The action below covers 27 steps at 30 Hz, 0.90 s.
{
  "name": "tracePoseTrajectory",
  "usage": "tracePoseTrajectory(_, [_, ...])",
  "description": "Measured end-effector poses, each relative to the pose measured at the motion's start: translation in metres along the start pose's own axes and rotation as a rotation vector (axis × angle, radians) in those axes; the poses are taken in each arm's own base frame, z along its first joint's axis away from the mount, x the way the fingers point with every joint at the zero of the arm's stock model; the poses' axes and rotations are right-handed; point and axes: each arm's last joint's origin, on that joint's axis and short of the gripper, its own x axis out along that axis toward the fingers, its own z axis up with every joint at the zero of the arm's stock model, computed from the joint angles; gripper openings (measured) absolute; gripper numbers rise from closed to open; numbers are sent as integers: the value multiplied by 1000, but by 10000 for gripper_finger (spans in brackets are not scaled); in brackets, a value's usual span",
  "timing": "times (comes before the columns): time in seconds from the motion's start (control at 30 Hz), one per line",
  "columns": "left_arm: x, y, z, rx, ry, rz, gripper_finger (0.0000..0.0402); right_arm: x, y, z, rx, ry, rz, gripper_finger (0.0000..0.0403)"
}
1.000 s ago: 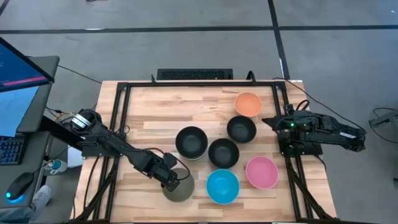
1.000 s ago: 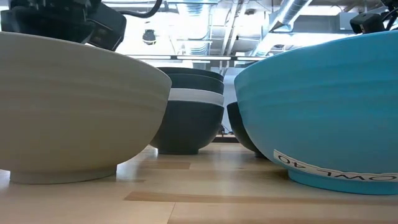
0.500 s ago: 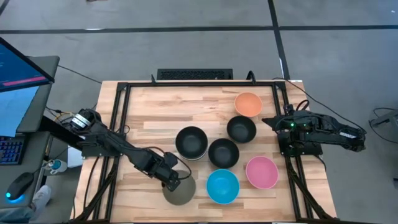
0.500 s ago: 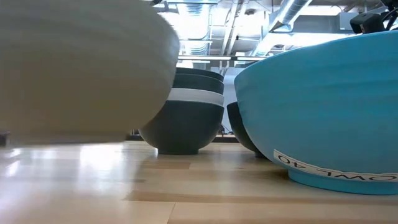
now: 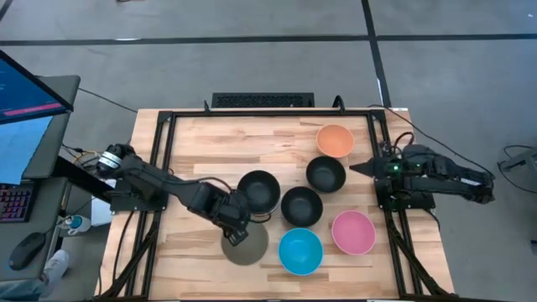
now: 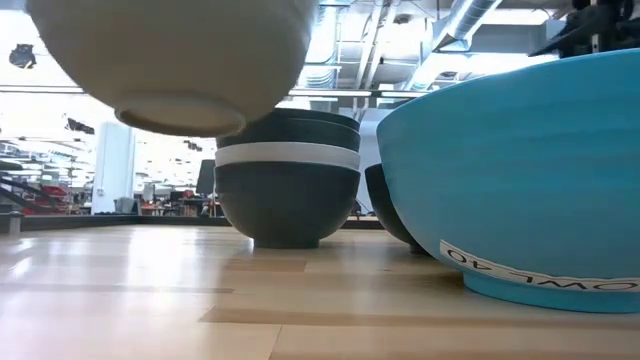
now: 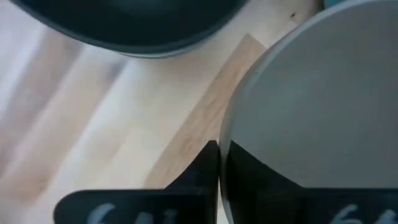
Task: Nest bowls inside each other
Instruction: Stack the gray bowl on top of the black bowl
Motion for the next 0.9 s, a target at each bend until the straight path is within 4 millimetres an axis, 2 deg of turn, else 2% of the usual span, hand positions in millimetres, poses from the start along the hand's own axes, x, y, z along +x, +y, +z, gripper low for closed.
tracePoseTrajectory(0.2, [-21, 11, 17, 35, 20, 54, 1, 17, -5, -12, 54, 277, -114, 240])
tracePoseTrajectory(0.27, [-28, 14, 23, 48, 13, 52, 1, 23, 0, -14, 40, 337, -93, 240])
tracePoseTrajectory(0.4, [-40, 18, 38, 70, -21, 25, 1, 25, 23, -14, -16, 415, -26, 240])
tracePoseTrajectory(0.6, [-55, 30, 60, 91, -77, 26, 0, 19, 49, -13, -114, 460, 40, 240])
tracePoseTrajectory(0.9, [-66, 64, 96, 65, -140, 56, 0, 18, 51, -16, -110, 405, 5, 240])
